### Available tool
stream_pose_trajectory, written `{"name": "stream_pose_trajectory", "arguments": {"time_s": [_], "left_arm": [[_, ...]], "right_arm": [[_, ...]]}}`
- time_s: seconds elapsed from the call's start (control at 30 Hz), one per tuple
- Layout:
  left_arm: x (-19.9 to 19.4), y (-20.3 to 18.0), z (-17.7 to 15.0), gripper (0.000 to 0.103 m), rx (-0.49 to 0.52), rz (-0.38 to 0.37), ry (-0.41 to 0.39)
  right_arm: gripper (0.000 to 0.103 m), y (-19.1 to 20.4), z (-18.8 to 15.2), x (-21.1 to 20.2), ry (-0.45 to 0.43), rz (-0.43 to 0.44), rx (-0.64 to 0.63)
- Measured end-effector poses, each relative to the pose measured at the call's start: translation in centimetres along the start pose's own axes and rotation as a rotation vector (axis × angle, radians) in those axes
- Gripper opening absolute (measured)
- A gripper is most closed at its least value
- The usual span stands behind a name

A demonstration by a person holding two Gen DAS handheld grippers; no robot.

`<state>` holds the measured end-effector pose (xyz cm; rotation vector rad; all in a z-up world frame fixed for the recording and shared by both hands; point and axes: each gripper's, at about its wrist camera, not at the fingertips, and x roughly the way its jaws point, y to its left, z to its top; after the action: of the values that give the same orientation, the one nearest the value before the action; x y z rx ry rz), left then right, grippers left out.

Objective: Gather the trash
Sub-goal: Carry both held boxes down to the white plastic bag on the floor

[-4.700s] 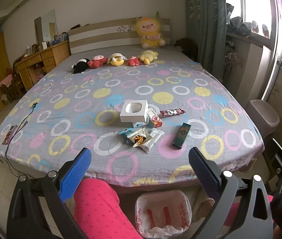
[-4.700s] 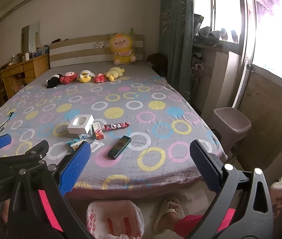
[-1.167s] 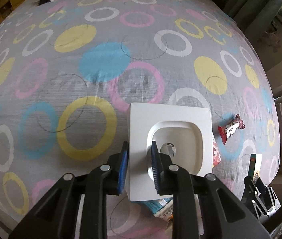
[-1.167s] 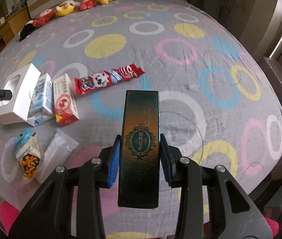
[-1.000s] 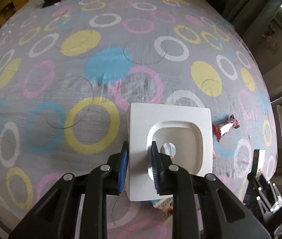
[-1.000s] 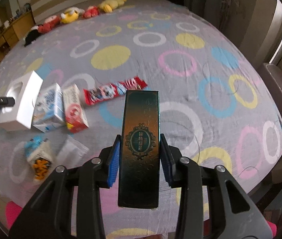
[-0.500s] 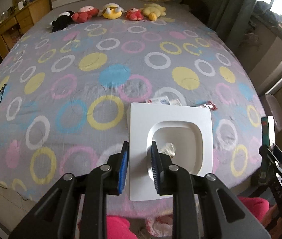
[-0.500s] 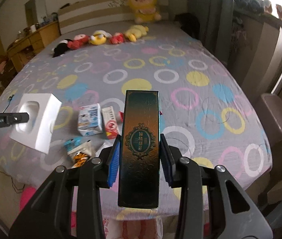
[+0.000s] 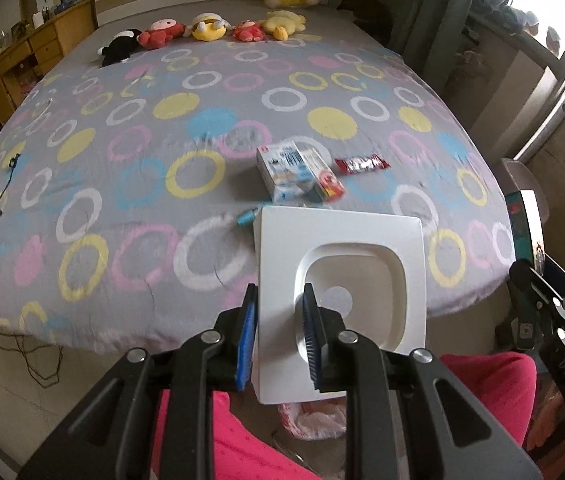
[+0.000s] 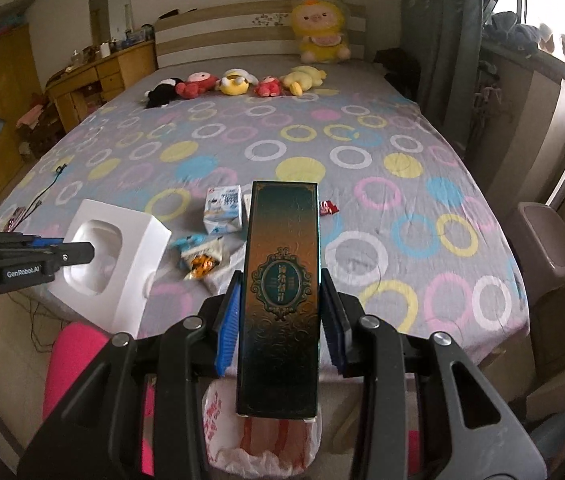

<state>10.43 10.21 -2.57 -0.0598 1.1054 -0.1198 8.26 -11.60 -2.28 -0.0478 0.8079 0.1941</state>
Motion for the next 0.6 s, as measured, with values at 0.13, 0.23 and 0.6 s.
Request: {"name": "stream_pose_trajectory", "arguments": {"time_s": [0.13,0.23,0.6], "left_arm": [[-0.5,-0.5,-2.3,0.022,0.006,-0.01,0.002],[-0.6,-0.9,-3.7,0.022,0.015,0.002,0.002],[2.4,-1.0,-9.3,0.022,-0.01,-0.008,0.09]], "right_arm": [[0.036,0.8,-2.1,-0.9,0.014,0.011,-0.017],[0.036,1.5,-3.6,-1.2,0.028,0.022,-0.031],[0.036,3.1,-8.3,0.0,0.117,0.061,-0.062]]}}
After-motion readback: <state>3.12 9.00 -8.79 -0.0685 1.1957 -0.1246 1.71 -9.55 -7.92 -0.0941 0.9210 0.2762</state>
